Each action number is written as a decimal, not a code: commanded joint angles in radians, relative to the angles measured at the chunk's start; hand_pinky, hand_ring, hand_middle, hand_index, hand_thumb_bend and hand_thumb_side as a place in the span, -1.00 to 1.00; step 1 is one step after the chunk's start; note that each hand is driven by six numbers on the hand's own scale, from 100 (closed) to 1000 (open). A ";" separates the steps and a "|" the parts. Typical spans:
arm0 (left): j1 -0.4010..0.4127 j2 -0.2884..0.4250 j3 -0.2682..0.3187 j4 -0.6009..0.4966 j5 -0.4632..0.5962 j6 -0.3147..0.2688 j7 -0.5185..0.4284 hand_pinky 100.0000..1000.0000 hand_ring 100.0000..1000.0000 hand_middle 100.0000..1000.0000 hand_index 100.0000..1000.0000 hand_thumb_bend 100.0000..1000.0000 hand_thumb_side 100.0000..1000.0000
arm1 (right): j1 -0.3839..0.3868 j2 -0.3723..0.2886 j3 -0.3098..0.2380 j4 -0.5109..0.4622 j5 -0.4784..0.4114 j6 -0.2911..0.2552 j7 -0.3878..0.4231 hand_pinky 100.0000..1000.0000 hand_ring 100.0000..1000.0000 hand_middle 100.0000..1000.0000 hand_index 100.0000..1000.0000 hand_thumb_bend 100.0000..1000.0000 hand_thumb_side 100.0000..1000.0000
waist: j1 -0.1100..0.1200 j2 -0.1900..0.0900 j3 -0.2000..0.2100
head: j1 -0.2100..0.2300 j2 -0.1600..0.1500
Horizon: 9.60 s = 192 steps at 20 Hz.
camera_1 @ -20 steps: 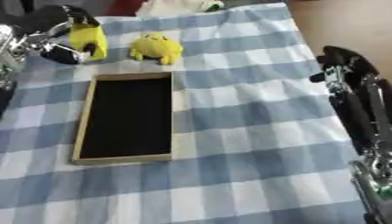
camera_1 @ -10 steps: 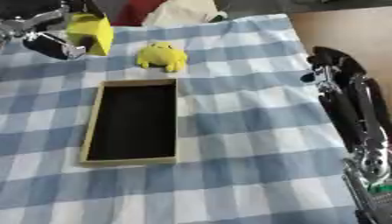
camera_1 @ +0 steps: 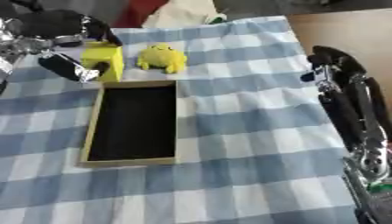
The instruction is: Pick up objects on the table and place them in the box.
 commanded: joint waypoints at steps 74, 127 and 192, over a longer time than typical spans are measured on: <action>0.443 -0.130 0.219 -0.784 1.024 0.424 -0.095 0.69 0.33 0.32 0.98 -1.00 0.63 | -0.841 0.068 0.086 1.148 0.871 -0.233 0.515 0.64 0.47 0.68 0.75 -0.74 0.12 | -0.114 -0.008 0.297 | -0.147 -0.049; 0.479 -0.127 0.229 -0.775 0.992 0.426 -0.118 0.71 0.34 0.33 0.99 -1.00 0.68 | -0.818 -0.007 0.069 1.130 0.897 -0.252 0.499 0.71 0.61 0.68 0.74 -0.69 0.03 | -0.102 -0.004 0.263 | -0.120 -0.054; 0.500 -0.116 0.269 -0.767 0.996 0.425 -0.090 0.73 0.35 0.35 0.99 -1.00 0.65 | -0.753 -0.070 0.225 0.738 0.944 -0.279 0.210 0.43 0.05 -0.76 -0.33 -1.00 -0.94 | -0.093 -0.006 0.225 | -0.099 -0.052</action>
